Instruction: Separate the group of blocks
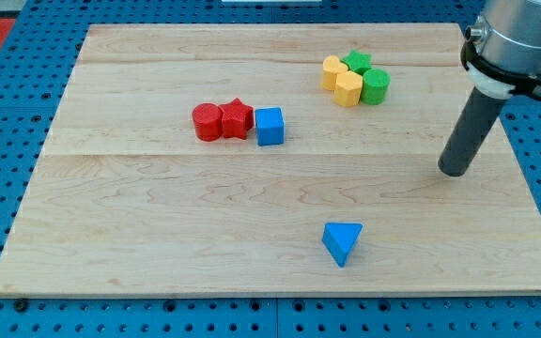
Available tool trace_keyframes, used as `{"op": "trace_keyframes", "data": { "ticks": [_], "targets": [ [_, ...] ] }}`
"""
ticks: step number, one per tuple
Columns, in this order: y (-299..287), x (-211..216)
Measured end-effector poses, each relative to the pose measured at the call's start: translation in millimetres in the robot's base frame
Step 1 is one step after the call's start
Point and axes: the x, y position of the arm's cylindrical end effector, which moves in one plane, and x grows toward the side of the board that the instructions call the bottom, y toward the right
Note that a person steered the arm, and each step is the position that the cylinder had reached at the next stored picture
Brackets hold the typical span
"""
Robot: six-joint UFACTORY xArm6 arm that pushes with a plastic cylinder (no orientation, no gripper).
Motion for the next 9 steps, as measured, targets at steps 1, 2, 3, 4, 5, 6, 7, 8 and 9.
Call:
{"op": "trace_keyframes", "data": {
  "ticks": [1, 2, 3, 4, 5, 6, 7, 8, 9],
  "targets": [
    [1, 5],
    [3, 9],
    [5, 12],
    [7, 15],
    [9, 17],
    [10, 18],
    [10, 19],
    [3, 19],
    [-39, 19]
  ]
}}
